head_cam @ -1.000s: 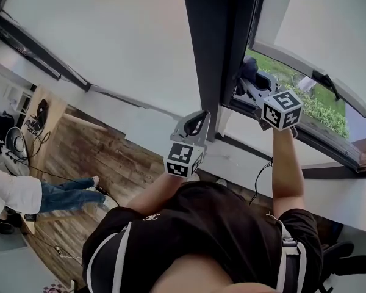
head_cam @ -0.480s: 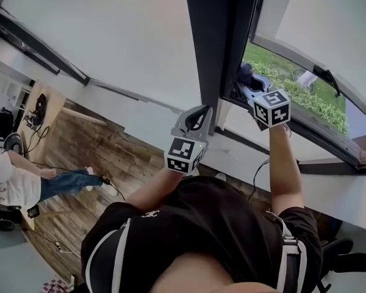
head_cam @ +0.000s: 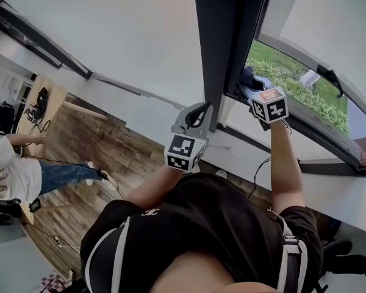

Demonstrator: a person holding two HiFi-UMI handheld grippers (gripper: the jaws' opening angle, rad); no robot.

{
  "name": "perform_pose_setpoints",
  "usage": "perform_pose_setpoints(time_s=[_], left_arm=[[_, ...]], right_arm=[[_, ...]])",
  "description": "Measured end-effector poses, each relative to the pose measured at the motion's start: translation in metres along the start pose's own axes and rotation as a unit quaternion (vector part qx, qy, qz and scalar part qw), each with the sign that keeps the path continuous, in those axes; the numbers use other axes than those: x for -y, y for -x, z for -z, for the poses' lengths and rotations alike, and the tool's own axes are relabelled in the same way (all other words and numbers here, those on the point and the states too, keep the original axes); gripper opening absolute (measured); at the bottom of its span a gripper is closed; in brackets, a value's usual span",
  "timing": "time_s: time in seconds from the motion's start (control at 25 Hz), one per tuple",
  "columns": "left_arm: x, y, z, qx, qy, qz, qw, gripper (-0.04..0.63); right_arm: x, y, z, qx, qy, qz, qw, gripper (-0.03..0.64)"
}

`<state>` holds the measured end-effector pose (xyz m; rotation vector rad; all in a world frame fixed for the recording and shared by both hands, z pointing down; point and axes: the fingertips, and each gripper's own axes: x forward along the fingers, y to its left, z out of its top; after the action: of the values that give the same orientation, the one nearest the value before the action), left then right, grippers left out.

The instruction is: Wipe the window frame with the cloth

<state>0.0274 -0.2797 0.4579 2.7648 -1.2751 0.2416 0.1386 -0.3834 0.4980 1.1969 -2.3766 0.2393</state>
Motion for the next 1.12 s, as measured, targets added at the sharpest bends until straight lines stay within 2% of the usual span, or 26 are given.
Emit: perform_pose_setpoints(time_s=[0.4,0.84,1.12], left_arm=[[-0.004,-0.001,0.002,0.002,0.007,-0.006,1.0000,0.009],[-0.011,0.000,0.008,-0.003,0.023,-0.017,0.9996,0.009],[-0.012,-0.001,0.008,0.002,0.023,-0.018,0.9996,0.009]], right_arm=[[-0.005,-0.030,0.058,-0.119,0.056,0.036,0.991,0.097],[-0.005,-0.035,0.069,-0.160,0.094,0.059,0.981,0.098],[-0.009,-0.042,0.071,-0.184,0.165,0.090,0.965,0.098]])
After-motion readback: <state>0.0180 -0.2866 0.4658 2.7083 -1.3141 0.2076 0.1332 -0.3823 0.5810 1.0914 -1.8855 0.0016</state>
